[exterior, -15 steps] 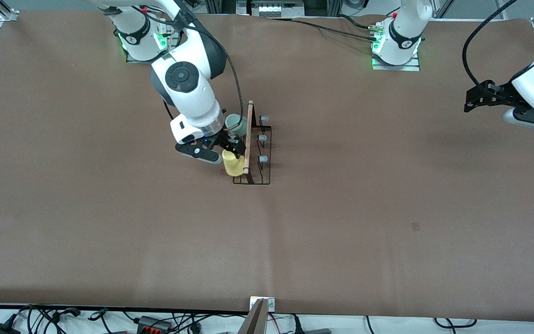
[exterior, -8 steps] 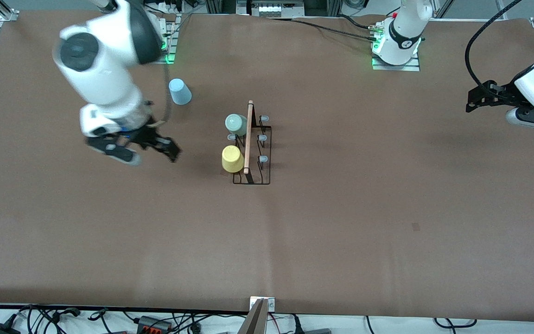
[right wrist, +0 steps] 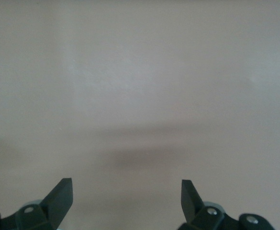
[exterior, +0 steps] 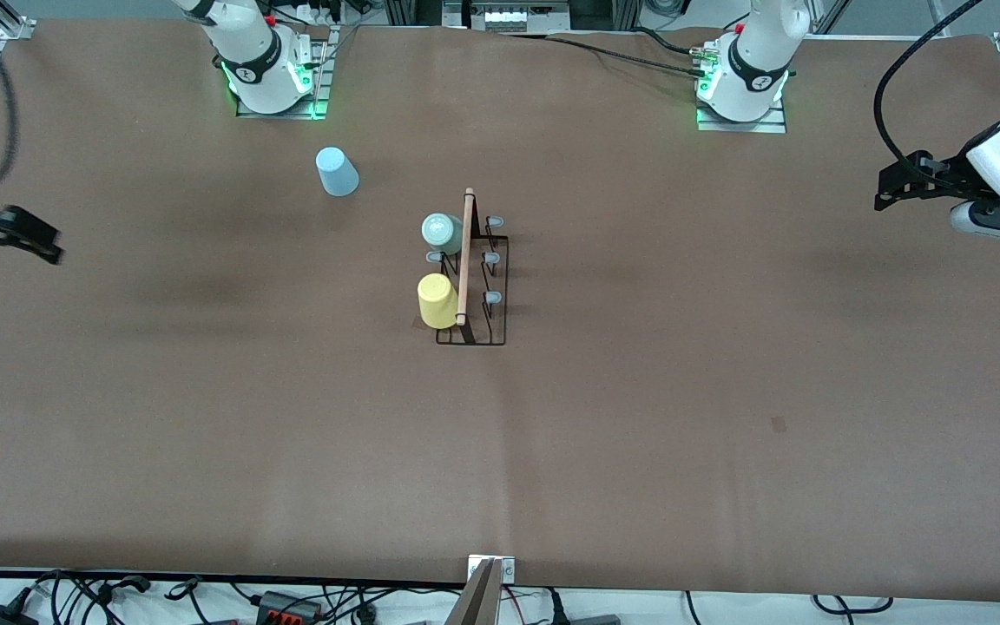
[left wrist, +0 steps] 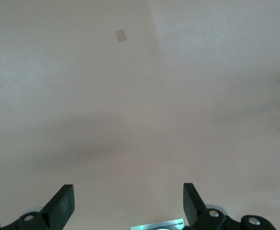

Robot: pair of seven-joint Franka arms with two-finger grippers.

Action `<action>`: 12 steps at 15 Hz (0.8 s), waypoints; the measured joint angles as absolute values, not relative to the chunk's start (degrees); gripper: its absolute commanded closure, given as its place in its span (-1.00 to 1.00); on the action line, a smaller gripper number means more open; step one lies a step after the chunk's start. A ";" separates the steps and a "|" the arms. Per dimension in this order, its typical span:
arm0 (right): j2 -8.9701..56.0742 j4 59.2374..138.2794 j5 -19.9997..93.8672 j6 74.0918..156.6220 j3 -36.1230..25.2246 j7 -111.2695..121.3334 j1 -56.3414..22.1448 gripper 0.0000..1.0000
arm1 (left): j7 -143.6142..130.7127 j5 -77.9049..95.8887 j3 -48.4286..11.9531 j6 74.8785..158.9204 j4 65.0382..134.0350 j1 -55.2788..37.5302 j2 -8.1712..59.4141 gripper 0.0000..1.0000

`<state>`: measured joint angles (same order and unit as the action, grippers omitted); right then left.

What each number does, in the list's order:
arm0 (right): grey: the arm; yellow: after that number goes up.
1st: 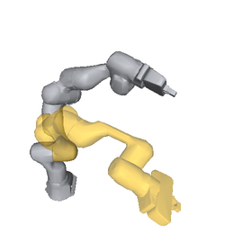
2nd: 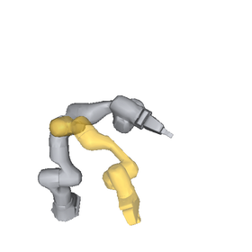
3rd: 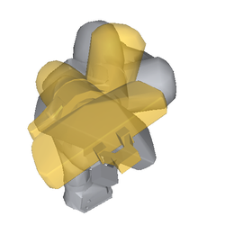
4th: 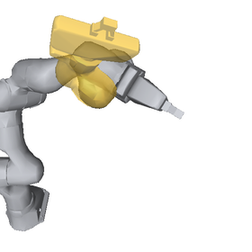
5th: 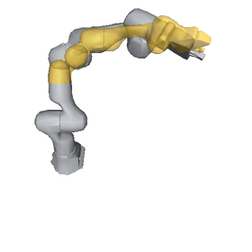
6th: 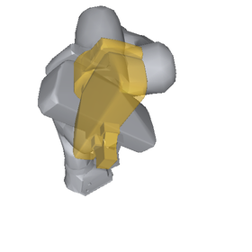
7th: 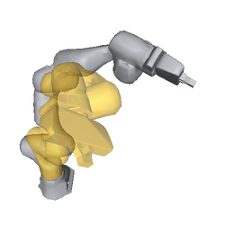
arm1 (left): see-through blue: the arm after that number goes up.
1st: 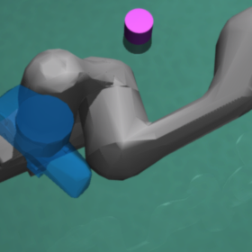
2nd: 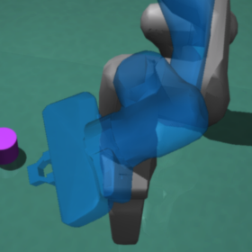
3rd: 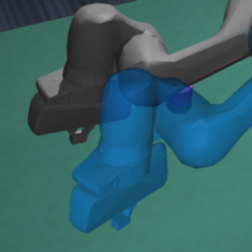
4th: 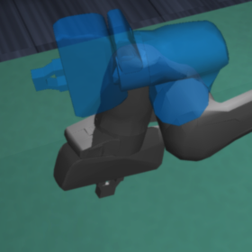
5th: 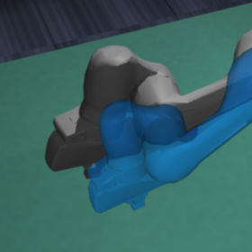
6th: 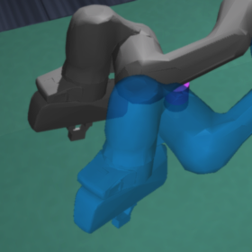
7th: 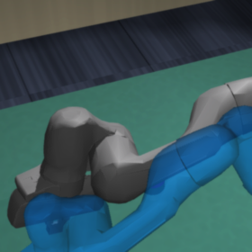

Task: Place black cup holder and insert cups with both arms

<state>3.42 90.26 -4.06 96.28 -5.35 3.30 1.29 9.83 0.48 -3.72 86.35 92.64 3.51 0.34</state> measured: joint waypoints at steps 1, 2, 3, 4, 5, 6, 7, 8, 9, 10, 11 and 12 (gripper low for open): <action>3.41 88.40 -4.06 93.31 -5.80 4.37 1.84 -1.00 | 9.83 0.48 -3.72 86.35 92.64 3.51 0.35 -1.00; 3.41 87.24 -4.05 91.21 -6.02 4.80 1.98 -1.00 | 9.83 0.48 -3.72 86.35 92.64 3.51 0.35 -1.00; 3.44 86.94 -3.99 90.39 -5.97 4.87 1.95 -1.00 | 9.83 0.48 -3.72 86.35 92.64 3.51 0.35 -1.00; 3.63 87.20 -3.93 90.28 -5.75 4.88 1.86 -1.00 | 9.83 0.48 -3.72 86.35 92.64 3.51 0.35 -1.00; 4.05 87.60 -3.93 90.28 -5.51 4.88 1.72 -1.00 | 9.83 0.48 -3.72 86.35 92.64 3.51 0.35 -1.00; 4.57 87.99 -3.90 90.31 -5.37 4.88 1.54 -1.00 | 9.83 0.48 -3.72 86.35 92.64 3.51 0.35 -1.00; 5.09 88.14 -3.61 90.34 -5.32 4.88 1.40 -1.00 | 9.83 0.48 -3.72 86.35 92.64 3.51 0.35 -1.00; 5.50 88.14 -2.85 90.37 -5.30 4.88 1.34 -1.00 | 9.83 0.48 -3.72 86.35 92.64 3.51 0.35 -1.00; 5.64 88.14 -2.14 90.39 -5.30 4.88 1.34 -1.00 | 9.83 0.48 -3.72 86.35 92.64 3.51 0.35 -1.00; 5.62 88.12 -1.82 90.43 -5.30 4.87 1.34 -1.00 | 9.83 0.48 -3.72 86.35 92.64 3.51 0.35 -1.00; 5.62 88.08 -1.57 90.50 -5.30 4.86 1.35 -1.00 | 9.83 0.48 -3.72 86.35 92.64 3.51 0.35 -1.00; 5.62 88.08 -1.17 90.59 -5.30 4.85 1.35 -1.00 | 9.83 0.48 -3.72 86.35 92.64 3.51 0.35 -1.00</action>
